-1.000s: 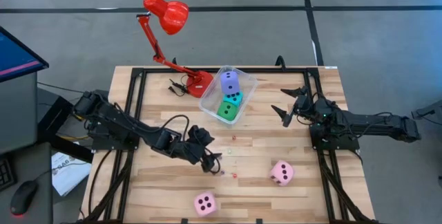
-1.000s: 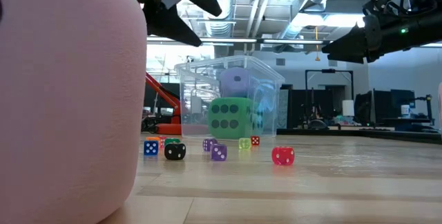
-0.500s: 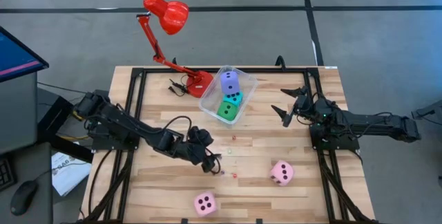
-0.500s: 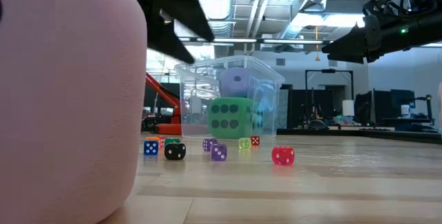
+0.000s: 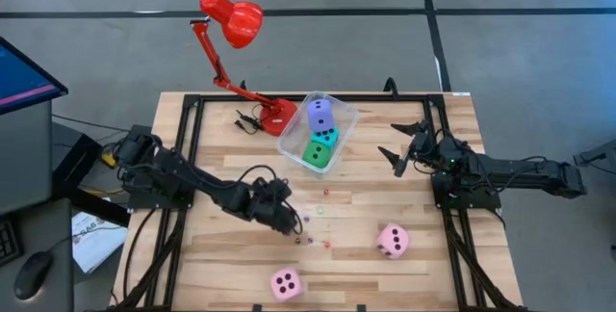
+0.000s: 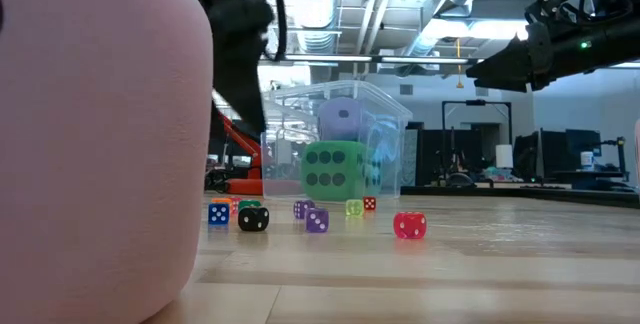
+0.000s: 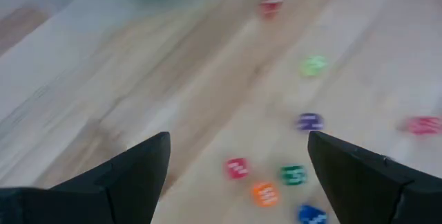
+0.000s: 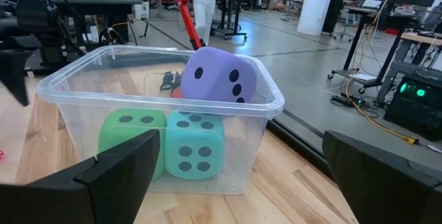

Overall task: Pick & Place Dice
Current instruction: Put the right pink dice into the transparent bin

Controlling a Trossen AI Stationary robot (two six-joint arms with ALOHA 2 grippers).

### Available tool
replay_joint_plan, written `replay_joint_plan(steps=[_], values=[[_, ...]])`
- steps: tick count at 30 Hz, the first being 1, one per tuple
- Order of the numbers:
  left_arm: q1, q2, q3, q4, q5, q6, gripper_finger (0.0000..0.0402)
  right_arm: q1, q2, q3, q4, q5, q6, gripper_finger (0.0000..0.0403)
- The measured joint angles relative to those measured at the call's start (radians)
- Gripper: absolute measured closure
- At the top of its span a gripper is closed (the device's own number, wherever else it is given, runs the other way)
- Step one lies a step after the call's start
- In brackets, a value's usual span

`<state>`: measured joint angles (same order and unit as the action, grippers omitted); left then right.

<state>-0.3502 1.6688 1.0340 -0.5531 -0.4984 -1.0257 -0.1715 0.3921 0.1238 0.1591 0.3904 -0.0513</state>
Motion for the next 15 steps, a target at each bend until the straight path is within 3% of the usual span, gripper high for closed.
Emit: replay_joint_plan(steps=[11, 15], values=[[0.026, 0.028, 0.0, -0.01, -0.001, -0.003, 0.0069, 0.0, 0.0, 0.0, -0.001, 0.0, 0.001, 0.0003], [0.024, 0.014, 0.0, 0.003, -0.003, 0.008, 0.0069, 0.0, -0.002, 0.0, 0.006, 0.0, 0.073, 0.0003]])
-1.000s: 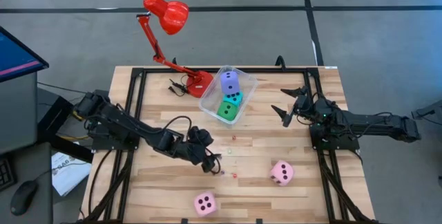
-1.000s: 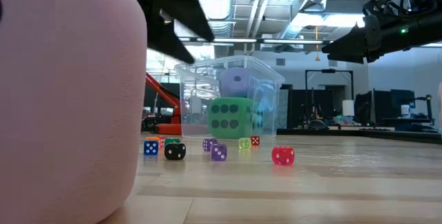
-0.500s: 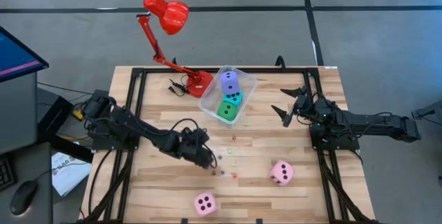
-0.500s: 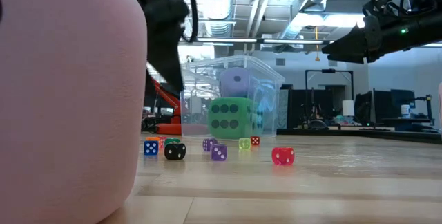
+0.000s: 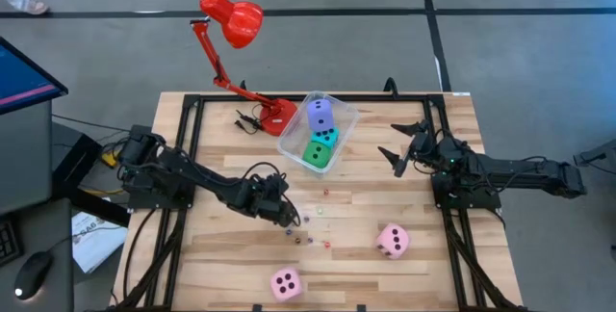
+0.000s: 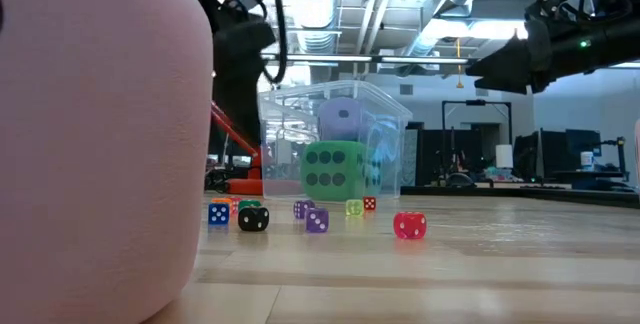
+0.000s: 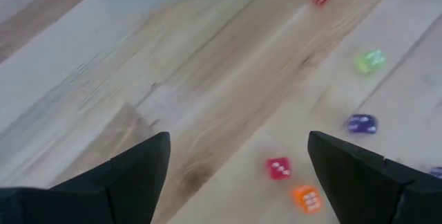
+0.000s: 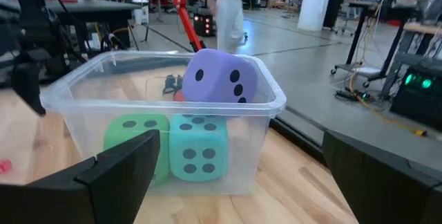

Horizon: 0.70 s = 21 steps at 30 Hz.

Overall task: Pick & Place Dice
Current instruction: Put the right pink dice into the transparent bin

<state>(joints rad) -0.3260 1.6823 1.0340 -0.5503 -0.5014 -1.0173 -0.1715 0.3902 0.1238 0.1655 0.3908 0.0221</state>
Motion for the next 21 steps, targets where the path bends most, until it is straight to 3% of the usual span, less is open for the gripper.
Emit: replay_joint_plan(steps=[12, 21], values=[[-0.002, -0.18, -0.008, 0.05, -0.176, 0.286, 0.0069, 0.001, 0.001, 0.0, 0.001, 0.0, 0.005, 0.0003], [-0.003, -0.401, -0.267, 0.513, -0.209, 0.59, 0.0069, 0.001, 0.001, 0.0, -0.001, 0.0, 0.005, 0.0003]])
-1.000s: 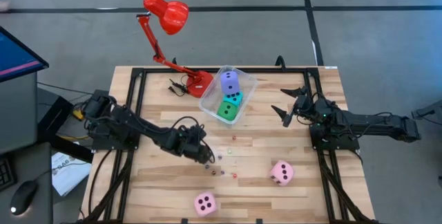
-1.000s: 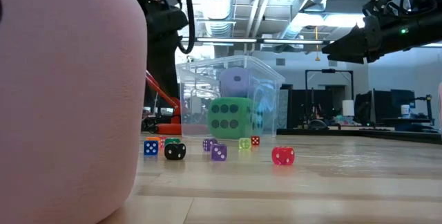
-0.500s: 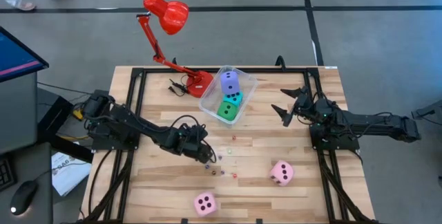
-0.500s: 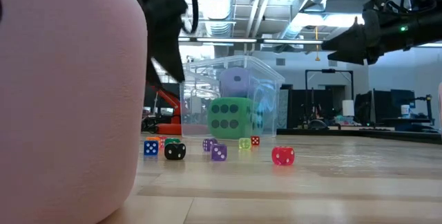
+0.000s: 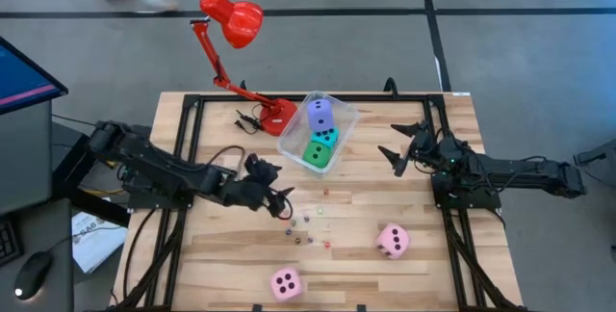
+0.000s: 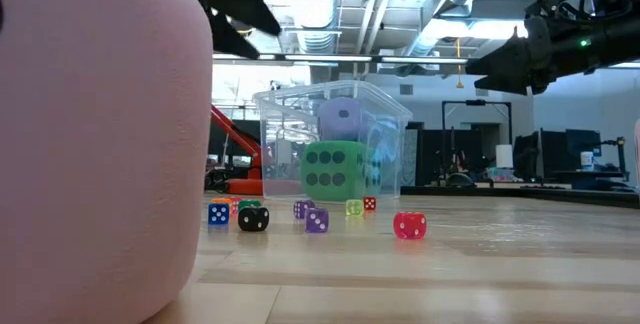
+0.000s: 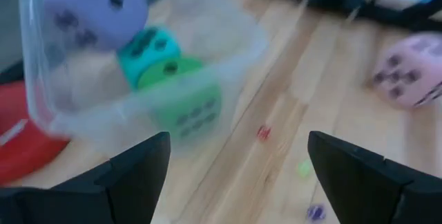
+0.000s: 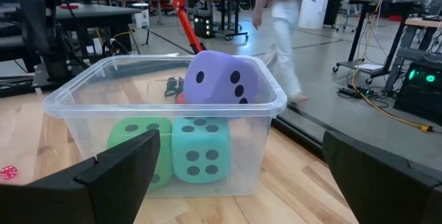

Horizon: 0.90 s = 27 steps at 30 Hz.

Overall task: Pick & Place Dice
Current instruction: Put the right pink dice into the transparent bin

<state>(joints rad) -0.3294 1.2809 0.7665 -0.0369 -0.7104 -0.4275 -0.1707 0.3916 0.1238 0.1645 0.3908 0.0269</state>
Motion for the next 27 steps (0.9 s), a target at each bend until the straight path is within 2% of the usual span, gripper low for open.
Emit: replay_joint_plan(steps=[8, 15, 21, 27], values=[[0.0, -0.227, -0.22, 0.293, 0.026, 0.227, 0.0069, 0.0, 0.0, 0.0, 0.0, 0.0, 0.0, 0.0003], [-0.001, -0.401, -0.337, 0.325, 0.041, 0.334, 0.0069, 0.0, 0.0, 0.0, 0.0, 0.0, 0.0, 0.0003], [0.002, -0.525, -0.412, 0.344, 0.192, 0.443, 0.0069, 0.0, 0.0, 0.0, 0.001, 0.0, 0.0, 0.0003], [0.05, -0.587, -0.518, 0.491, 0.376, 0.561, 0.0069, 0.0, 0.0, 0.0, 0.002, 0.0, 0.042, 0.0003]])
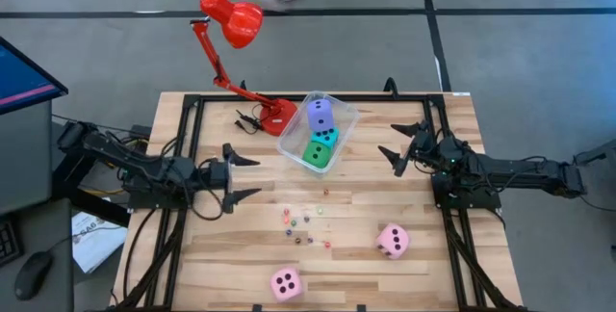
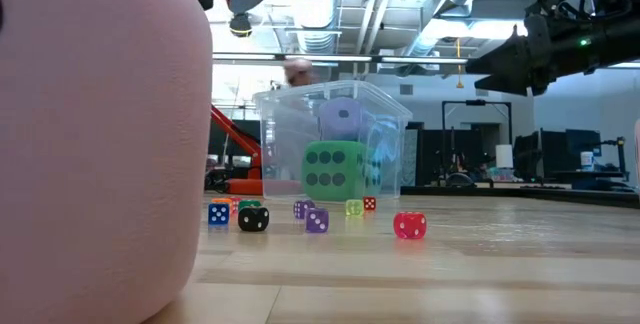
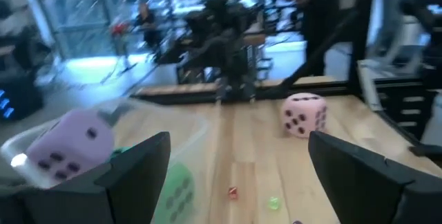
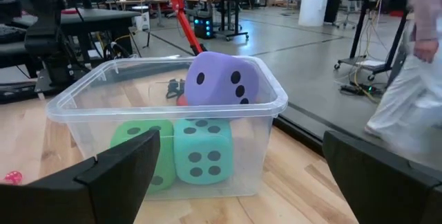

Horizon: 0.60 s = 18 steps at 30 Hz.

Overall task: Pick & Place Dice
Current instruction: Put the right pink dice into the transparent bin

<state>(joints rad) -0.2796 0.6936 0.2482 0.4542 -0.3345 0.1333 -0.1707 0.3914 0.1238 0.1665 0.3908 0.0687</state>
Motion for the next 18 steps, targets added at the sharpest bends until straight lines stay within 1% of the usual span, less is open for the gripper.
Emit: replay_joint_plan(steps=[3, 5, 9, 11, 14, 18], values=[[0.042, -0.01, -0.046, 0.059, 0.107, 0.045, 0.0069, 0.0, 0.0, 0.0, 0.0, 0.0, 0.039, 0.0003], [0.074, -0.021, -0.071, 0.076, 0.148, 0.051, 0.0069, 0.0, 0.0, 0.0, 0.0, 0.0, 0.062, 0.0003], [0.127, -0.058, -0.113, 0.086, 0.159, 0.047, 0.0069, 0.0, 0.0, 0.0, 0.0, 0.0, 0.074, 0.0003], [0.141, -0.084, -0.129, 0.085, 0.183, 0.046, 0.0069, 0.0, 0.0, 0.0, 0.001, 0.0, 0.075, 0.0003], [0.145, -0.134, -0.147, 0.087, 0.224, 0.044, 0.0069, 0.0, 0.0, 0.0, 0.005, 0.0, 0.075, 0.0003], [0.145, -0.202, -0.153, 0.018, 0.227, 0.043, 0.0069, 0.0, 0.0, 0.02, -0.006, 0.0, 0.075, 0.0003]])
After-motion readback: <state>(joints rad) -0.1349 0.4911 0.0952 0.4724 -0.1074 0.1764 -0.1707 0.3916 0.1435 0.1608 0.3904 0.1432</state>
